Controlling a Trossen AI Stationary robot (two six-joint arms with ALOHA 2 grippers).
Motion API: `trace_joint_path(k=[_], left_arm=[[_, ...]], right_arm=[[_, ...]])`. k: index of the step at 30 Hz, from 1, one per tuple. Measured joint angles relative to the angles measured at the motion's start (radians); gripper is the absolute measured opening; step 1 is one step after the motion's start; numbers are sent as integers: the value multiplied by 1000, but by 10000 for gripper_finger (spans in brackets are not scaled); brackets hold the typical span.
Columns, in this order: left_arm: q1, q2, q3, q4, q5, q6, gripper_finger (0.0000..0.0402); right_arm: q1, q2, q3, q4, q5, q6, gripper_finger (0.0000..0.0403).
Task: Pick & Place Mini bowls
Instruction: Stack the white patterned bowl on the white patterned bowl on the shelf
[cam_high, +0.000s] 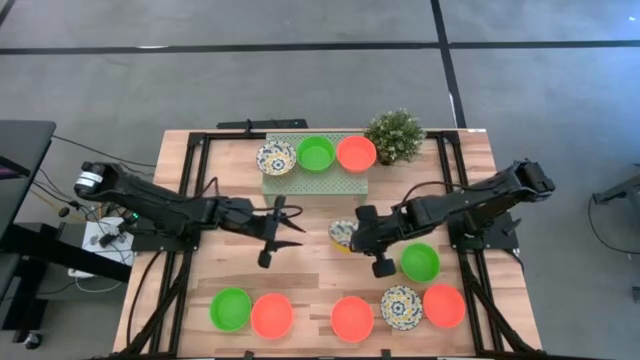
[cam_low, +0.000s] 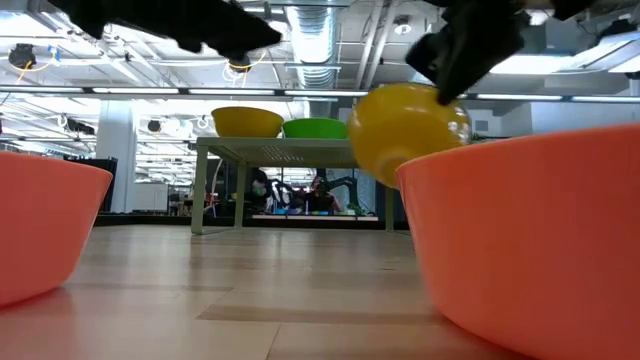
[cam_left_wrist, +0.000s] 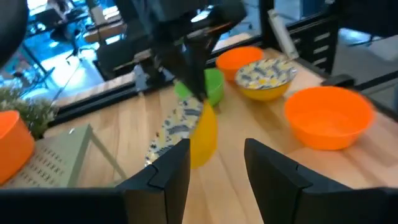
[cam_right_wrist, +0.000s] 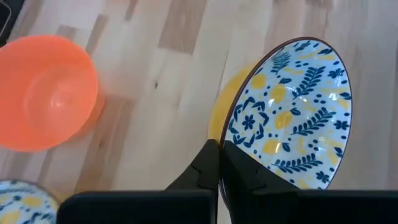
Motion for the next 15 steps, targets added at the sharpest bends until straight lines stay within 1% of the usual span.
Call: trace_joint_path(k=[4, 9, 15], left_arm=[[47, 75, 28, 1, 7, 0, 153], [72, 154, 70, 8, 113, 0, 153], [72, 251, 110, 16, 125, 48, 153]], right_arm=[[-17, 19, 1, 44, -25, -60, 0], [-42, 50, 1, 99, -44, -104, 0], [-64, 99, 4, 133, -75, -144, 0]])
